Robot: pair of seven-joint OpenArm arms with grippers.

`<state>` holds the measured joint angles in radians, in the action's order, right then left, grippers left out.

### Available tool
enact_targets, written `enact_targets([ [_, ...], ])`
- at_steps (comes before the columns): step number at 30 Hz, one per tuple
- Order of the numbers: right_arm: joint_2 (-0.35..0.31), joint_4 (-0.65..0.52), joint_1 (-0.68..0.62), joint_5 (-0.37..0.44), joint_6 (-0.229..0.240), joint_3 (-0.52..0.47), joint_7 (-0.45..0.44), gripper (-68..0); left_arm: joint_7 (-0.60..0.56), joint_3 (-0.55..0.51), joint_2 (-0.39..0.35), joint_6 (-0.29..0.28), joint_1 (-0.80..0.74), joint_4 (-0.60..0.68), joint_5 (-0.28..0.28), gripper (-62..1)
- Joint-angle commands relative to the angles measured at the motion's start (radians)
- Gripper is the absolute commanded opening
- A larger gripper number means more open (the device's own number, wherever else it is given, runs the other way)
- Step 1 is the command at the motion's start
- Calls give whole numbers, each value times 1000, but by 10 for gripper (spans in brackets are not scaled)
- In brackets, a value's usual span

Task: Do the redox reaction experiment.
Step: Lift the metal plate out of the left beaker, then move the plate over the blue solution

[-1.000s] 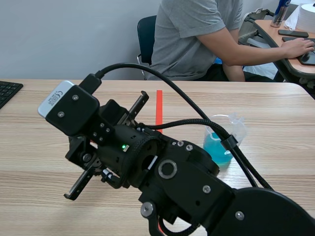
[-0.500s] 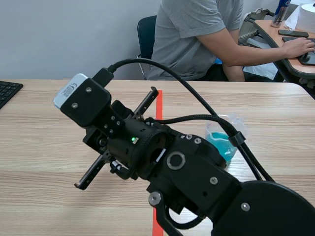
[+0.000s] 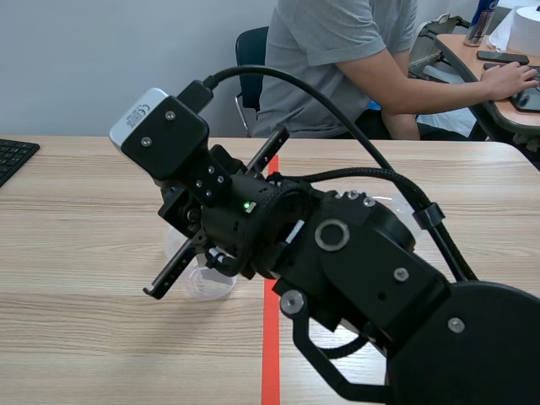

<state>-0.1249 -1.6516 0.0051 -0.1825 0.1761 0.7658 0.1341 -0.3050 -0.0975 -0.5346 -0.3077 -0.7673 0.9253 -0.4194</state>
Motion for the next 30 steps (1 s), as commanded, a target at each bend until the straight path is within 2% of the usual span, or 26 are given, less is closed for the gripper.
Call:
enact_targets([
  [1, 0, -40, 14, 19, -1, -14, 4, -660, -13, -2, 2, -2, -8, 13, -6, -417],
  [6, 0, -82, 14, 69, 43, -37, 51, -660, -13, -2, 2, -2, -8, 13, -6, -538],
  [8, 0, -102, 14, 93, 65, -49, 71, -660, -13, -2, 2, -2, -8, 13, -6, -565],
  [10, 0, -120, 14, 116, 84, -60, 91, -660, -13, -2, 2, -2, -8, 13, -6, -565],
  [14, 0, -153, 14, 155, 88, -87, 117, -660, -13, -2, 2, -2, -8, 13, -6, -565],
  [20, 0, -217, 14, 237, 161, -139, 175, -660, -13, -2, 2, -2, -8, 13, -6, -565],
  [23, 0, -261, 14, 274, 170, -166, 209, -660, -13, -2, 2, -2, -8, 13, -6, -565],
  [28, 0, -340, 14, 313, 217, -220, 269, -660, -13, -2, 2, -2, -8, 13, -6, -565],
  [30, 0, -370, 14, 328, 218, -242, 292, -660, -13, -2, 2, -2, -8, 13, -6, -565],
])
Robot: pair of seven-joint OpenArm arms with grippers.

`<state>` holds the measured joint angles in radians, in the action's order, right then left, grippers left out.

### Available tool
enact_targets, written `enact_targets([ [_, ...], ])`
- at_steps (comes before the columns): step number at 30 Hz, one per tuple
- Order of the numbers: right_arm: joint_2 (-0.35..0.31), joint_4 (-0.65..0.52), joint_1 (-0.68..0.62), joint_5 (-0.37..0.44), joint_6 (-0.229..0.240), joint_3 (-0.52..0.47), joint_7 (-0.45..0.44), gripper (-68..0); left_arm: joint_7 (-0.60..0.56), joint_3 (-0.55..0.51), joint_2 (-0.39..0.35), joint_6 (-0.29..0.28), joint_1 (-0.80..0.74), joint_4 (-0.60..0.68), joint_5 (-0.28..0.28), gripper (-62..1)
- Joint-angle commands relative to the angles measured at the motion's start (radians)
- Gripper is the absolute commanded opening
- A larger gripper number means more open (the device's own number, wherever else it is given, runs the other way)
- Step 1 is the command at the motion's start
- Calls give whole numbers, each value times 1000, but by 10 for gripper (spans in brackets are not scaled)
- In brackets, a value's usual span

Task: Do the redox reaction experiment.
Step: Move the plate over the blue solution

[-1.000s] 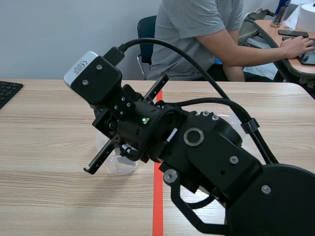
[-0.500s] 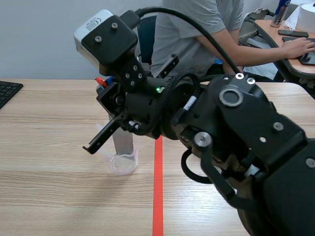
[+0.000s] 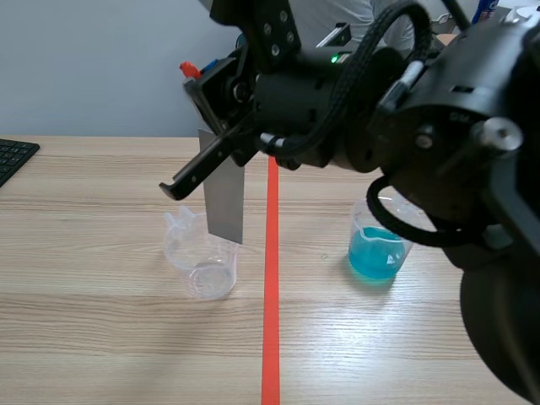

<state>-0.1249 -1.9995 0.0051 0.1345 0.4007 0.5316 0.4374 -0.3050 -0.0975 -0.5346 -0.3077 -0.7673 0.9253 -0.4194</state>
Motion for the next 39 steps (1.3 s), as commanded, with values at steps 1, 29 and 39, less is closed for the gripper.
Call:
enact_targets([
  [1, 0, -37, 14, 13, -6, -19, -1, -660, -13, -2, 2, -2, -8, 13, -6, -565],
  [29, -448, -134, 11, 469, 65, -426, 12, -660, -13, -2, 3, -2, -14, 13, -6, -565],
  [39, -643, -68, 11, 682, 91, -514, -35, -660, -12, -2, 5, -2, -14, 13, -5, -565],
])
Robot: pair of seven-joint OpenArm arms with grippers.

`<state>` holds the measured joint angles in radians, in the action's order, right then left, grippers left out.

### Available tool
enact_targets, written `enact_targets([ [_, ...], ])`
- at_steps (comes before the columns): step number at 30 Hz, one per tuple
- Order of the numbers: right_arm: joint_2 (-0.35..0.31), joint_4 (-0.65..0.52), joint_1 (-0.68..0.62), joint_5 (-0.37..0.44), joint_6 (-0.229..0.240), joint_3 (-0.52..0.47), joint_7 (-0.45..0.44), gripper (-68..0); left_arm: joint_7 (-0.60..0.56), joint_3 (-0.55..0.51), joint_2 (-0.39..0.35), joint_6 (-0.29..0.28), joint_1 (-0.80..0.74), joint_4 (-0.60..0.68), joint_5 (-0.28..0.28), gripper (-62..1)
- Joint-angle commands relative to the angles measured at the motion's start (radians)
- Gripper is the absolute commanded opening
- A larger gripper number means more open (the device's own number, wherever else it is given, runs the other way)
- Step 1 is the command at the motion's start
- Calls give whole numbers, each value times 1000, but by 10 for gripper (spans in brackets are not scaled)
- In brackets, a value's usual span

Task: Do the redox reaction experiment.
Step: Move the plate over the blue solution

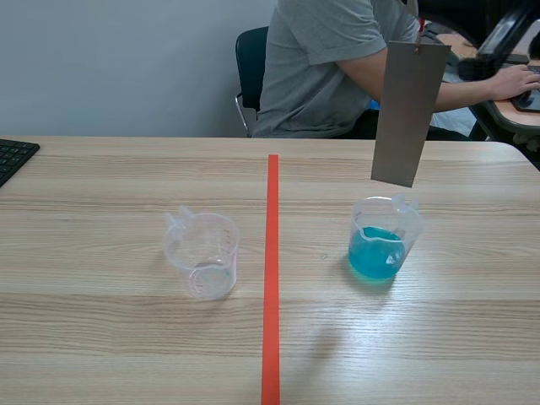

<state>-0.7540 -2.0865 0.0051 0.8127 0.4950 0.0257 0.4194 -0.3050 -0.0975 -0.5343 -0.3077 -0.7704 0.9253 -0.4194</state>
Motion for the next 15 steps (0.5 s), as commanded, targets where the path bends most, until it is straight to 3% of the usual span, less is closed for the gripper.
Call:
enact_targets([
  [1, -30, 39, 11, 14, 2, -8, -34, -660, -12, -2, 5, -2, -11, 13, -5, -565],
  [7, -77, 162, 13, 38, 62, -8, -146, -660, -12, -2, 5, -2, -11, 13, -5, -565],
  [11, -77, 226, 22, 37, 126, -8, -186, -660, -12, -2, 5, -2, -11, 13, -5, -565],
  [15, -77, 276, 41, 37, 150, -7, -210, -660, -12, -2, 5, -2, -11, 13, -5, -565],
])
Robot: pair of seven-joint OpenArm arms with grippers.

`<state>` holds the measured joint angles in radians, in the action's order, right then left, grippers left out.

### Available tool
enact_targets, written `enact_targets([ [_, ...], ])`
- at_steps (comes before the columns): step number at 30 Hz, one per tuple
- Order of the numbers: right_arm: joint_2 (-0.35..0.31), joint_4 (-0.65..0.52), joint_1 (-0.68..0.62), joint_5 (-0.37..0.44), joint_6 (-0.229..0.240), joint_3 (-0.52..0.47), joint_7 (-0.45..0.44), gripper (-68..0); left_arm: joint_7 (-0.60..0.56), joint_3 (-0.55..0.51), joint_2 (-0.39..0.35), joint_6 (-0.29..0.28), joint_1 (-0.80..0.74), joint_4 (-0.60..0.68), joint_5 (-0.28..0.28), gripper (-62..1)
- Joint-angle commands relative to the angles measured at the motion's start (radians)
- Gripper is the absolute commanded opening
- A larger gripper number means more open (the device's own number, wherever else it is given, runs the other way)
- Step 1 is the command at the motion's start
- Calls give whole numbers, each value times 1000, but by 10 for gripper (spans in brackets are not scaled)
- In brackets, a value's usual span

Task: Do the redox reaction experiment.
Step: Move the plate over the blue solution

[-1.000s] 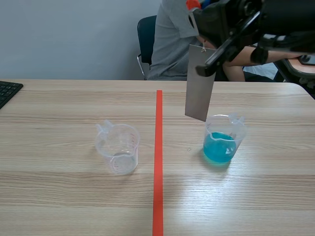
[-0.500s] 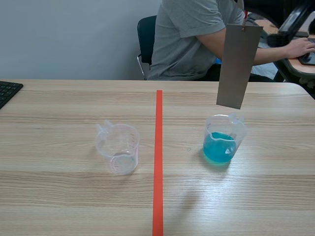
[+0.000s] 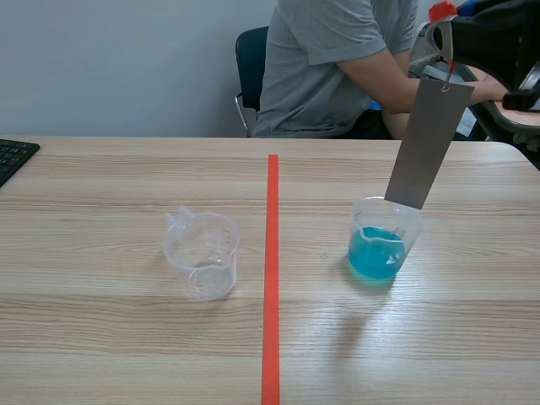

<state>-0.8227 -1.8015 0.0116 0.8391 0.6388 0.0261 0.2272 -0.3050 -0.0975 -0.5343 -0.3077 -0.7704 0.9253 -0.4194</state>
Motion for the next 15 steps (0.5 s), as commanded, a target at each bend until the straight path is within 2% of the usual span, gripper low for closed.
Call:
enact_targets([
  [1, -9, 3, 40, 11, 23, -7, -24, -660, -12, -2, 5, -2, -11, 13, -5, -565],
  [3, -10, 23, 48, 11, 43, -3, -47, -660, -12, -2, 5, -2, -11, 13, -5, -565],
  [7, -14, 55, 82, 10, 47, 21, -63, -660, -13, -2, 5, -2, -10, 13, -6, -565],
  [9, -14, 72, 106, 10, 64, 38, -69, -660, -13, -2, 5, -2, -10, 13, -6, -565],
  [15, -14, 104, 155, 10, 68, 86, -77, -660, -13, -2, 5, -2, -10, 13, -6, -565],
])
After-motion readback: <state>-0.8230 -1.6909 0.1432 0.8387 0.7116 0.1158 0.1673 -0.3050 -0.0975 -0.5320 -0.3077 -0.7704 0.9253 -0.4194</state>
